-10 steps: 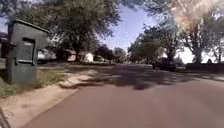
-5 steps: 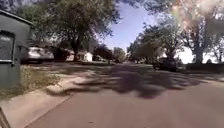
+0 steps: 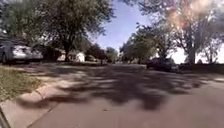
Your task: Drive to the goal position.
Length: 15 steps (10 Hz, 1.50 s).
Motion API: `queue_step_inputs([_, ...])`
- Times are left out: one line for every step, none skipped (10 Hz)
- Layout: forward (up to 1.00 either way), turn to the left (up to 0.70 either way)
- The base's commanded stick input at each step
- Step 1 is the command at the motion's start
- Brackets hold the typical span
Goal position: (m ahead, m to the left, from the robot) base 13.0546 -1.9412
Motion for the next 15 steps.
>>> queue_step_inputs([1.00, -0.29])
queue_step_inputs([1.00, -0.05])
queue_step_inputs([1.00, 0.00])
queue_step_inputs([1.00, 0.00])
queue_step_inputs([1.00, 0.00])
queue_step_inputs([1.00, 0.00])
queue_step_inputs([1.00, 0.00])
queue_step_inputs([1.00, 0.00])
queue_step_inputs([1.00, 0.00])
queue_step_inputs([1.00, 0.00])
queue_step_inputs([1.00, 0.00])
queue_step_inputs([1.00, 0.00])
queue_step_inputs([1.00, 0.00])
queue_step_inputs([1.00, 0.00])
queue_step_inputs([1.00, 0.00])
